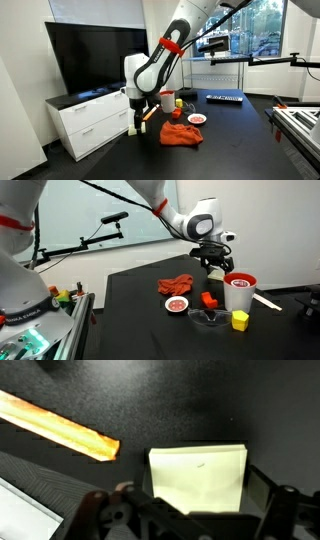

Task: Use the towel to clean the table, then put the papers on the plate

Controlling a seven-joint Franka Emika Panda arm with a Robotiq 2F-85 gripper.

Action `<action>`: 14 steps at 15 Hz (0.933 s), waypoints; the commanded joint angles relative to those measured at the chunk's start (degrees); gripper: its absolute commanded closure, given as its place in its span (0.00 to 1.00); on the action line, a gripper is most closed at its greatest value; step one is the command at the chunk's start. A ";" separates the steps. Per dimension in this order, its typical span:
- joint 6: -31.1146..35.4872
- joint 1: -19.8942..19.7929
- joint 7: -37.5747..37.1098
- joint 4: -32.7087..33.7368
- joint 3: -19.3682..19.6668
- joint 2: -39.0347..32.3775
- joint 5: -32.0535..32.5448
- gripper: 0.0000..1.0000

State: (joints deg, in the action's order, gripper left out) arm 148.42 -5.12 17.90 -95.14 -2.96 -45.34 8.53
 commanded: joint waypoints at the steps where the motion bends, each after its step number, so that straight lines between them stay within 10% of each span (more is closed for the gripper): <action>1: -1.20 -1.41 4.97 2.79 -1.74 -1.23 -0.13 0.27; 11: 0.27 -1.27 6.86 -1.84 -2.16 3.16 1.62 0.94; 14: 1.56 -1.57 9.06 -7.14 -2.57 7.32 2.69 0.95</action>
State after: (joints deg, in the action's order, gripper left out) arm 147.70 -5.31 21.48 -95.81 -4.25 -43.59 10.27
